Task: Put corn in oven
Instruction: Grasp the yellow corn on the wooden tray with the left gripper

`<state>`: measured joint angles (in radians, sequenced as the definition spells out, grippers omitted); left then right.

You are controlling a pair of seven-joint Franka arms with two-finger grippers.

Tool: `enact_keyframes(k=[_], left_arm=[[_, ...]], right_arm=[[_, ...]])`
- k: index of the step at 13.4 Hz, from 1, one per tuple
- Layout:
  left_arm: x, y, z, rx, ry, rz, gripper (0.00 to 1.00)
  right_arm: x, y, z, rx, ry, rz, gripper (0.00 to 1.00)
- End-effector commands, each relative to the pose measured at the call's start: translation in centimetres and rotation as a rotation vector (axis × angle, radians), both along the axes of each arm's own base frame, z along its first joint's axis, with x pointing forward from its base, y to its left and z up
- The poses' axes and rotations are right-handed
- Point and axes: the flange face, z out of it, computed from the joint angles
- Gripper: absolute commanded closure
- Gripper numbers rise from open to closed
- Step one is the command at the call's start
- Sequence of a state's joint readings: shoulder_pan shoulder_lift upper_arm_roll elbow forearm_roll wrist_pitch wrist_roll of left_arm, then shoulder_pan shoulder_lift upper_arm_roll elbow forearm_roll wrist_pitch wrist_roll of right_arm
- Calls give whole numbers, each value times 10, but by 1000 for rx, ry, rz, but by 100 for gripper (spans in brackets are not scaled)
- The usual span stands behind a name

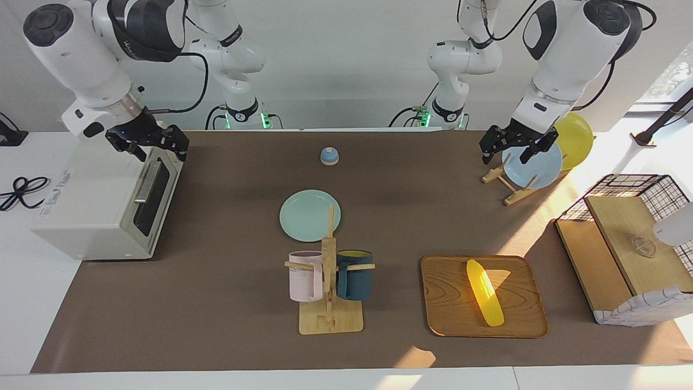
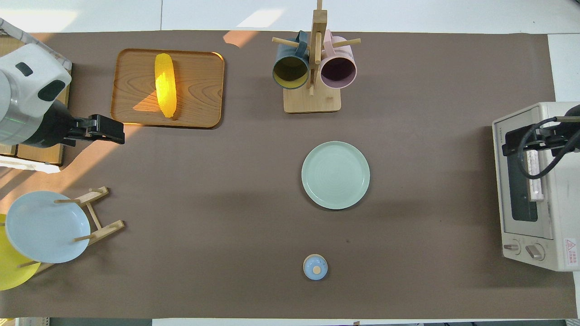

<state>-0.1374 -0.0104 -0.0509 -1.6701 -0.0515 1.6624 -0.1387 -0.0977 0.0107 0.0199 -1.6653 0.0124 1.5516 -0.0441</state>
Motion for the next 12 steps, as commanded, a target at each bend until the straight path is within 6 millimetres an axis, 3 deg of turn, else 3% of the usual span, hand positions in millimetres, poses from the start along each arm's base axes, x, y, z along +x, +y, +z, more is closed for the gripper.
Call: enact_keyframes(k=[1, 12], left_arm=[[-3, -2, 5, 6, -26, -1, 0], [2, -2, 5, -5, -71, 4, 0]], right_arm=[[-4, 2, 3, -15, 3, -2, 0], [-6, -6, 2, -14, 3, -20, 0]])
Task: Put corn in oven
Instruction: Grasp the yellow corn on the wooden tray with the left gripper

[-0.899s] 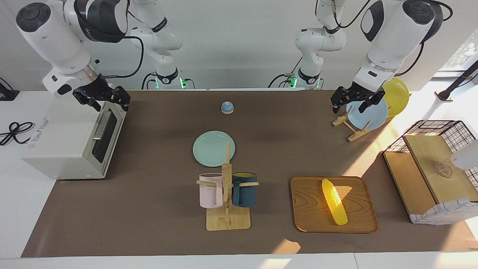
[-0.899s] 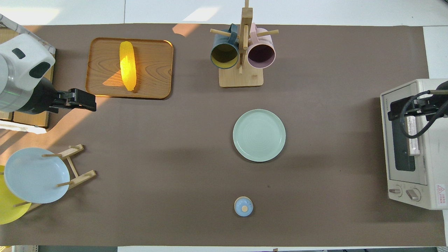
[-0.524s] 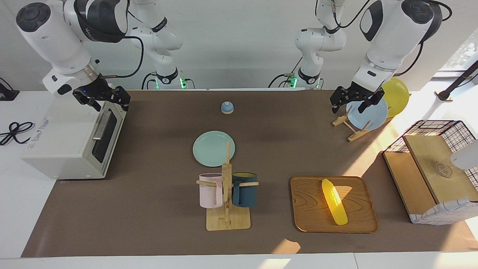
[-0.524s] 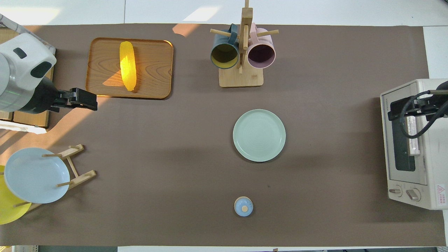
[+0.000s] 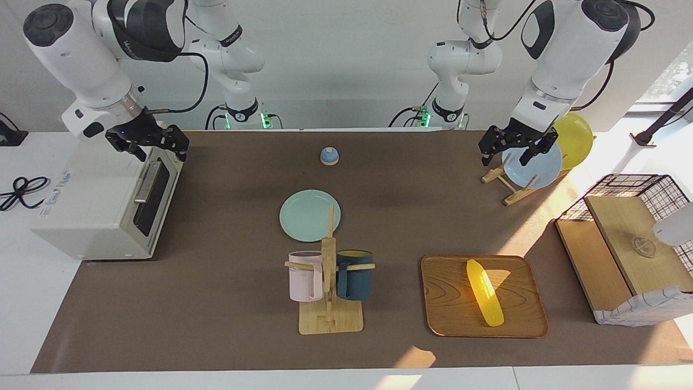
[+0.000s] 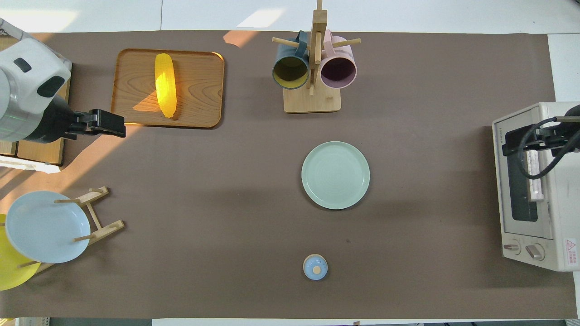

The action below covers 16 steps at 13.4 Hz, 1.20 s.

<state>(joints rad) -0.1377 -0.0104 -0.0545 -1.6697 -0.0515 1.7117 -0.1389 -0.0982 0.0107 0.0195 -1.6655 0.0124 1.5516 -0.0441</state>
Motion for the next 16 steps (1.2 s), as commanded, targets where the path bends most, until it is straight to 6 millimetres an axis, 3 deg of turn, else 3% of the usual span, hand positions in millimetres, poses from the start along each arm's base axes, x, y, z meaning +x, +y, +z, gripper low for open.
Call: enact_keyframes(k=[1, 4, 6, 8, 11, 12, 13, 16], left_arm=[[-2, 0, 0, 3, -22, 5, 0], [9, -1, -12, -1, -20, 6, 0], [23, -4, -30, -6, -20, 7, 0], [43, -5, -56, -8, -25, 8, 0], [84, -3, -97, -3, -9, 12, 0], [97, -4, -109, -2, -8, 11, 0], [106, -4, -116, -5, -23, 3, 0], [128, 1, -154, -7, -44, -17, 0]], right_arm=[[-6, -8, -2, -14, 7, -24, 0], [-12, -4, -10, -13, 9, -13, 0], [-17, -3, -19, -47, -1, -8, 99], [-16, -16, -39, -123, -62, 12, 100], [-16, -21, -49, -168, -60, 6, 100], [-18, -32, -56, -172, -56, -36, 100], [-19, -47, -62, -174, -63, -80, 100], [-26, -60, -79, -171, -49, -110, 100]])
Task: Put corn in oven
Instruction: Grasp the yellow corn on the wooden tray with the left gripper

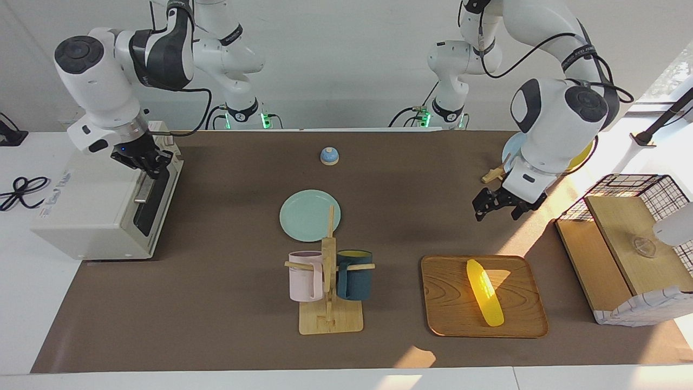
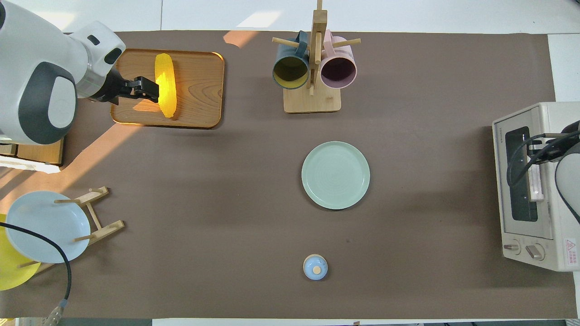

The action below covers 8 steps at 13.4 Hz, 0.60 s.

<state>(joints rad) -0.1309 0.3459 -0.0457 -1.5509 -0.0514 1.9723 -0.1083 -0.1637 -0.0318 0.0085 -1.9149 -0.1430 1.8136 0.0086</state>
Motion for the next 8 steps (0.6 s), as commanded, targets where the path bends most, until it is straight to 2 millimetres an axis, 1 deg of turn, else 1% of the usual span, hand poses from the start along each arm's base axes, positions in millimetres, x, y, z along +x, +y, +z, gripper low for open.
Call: enact_keyframes(k=[1, 3, 4, 5, 6, 7, 8], left_arm=[[32, 6, -33, 5, -38, -10, 0], [63, 1, -62, 2, -57, -11, 0], [77, 3, -74, 1, -67, -8, 0], [88, 2, -88, 7, -87, -14, 0], [94, 2, -97, 10, -124, -22, 0], [95, 2, -105, 36, -146, -47, 0], [95, -1, -121, 47, -136, -60, 0]], right_arm=[[-13, -9, -8, -11, -8, -37, 100], [-15, -10, -11, -6, -8, -37, 100], [-16, -10, -14, 0, -3, -39, 100], [-18, -11, -19, 3, 5, -41, 100], [-21, -19, -20, 5, 8, -53, 100], [-24, -24, -27, 16, 20, -66, 100], [-24, -25, -28, 20, 22, -63, 100]])
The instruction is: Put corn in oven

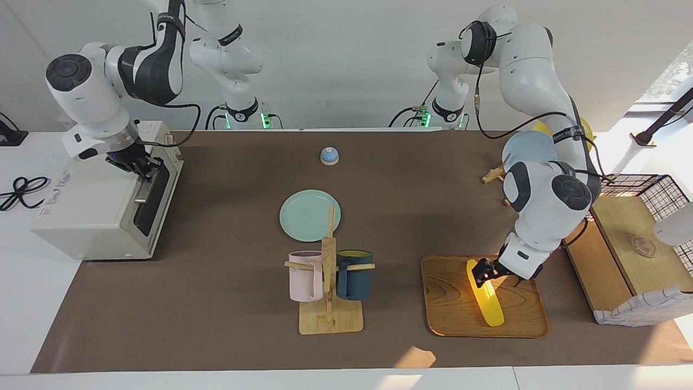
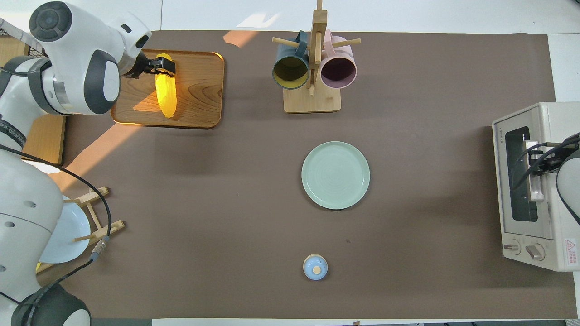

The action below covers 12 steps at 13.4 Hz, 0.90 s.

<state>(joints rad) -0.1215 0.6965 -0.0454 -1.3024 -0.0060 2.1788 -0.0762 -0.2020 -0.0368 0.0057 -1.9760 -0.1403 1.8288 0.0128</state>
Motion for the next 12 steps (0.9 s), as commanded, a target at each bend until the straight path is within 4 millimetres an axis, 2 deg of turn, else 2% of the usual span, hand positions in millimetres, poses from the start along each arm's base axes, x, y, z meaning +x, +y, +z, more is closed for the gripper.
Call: enact_keyframes(k=[1, 2, 4, 7, 9, 10, 11, 12], left_arm=[[10, -8, -24, 31, -24, -44, 0], [11, -14, -36, 29, -29, -52, 0], [10, -15, -41, 33, -17, -57, 0], [4, -16, -44, 41, 43, -62, 0], [3, -17, -43, 42, 59, -63, 0], [2, -16, -44, 47, 61, -67, 8], [2, -15, -43, 51, 62, -75, 21], [2, -13, -43, 53, 68, -77, 44]], right_arm=[[-11, -5, -3, 11, -17, -4, 100], [-11, -4, -3, 12, -17, 4, 100], [-9, 0, -3, 12, -23, 8, 100], [-11, 18, -30, 60, -39, 16, 100], [-7, 30, -38, 86, -41, 18, 100], [-2, 44, -48, 94, -59, 19, 100], [-1, 55, -58, 92, -70, 11, 100], [-1, 64, -68, 91, -76, 3, 100]])
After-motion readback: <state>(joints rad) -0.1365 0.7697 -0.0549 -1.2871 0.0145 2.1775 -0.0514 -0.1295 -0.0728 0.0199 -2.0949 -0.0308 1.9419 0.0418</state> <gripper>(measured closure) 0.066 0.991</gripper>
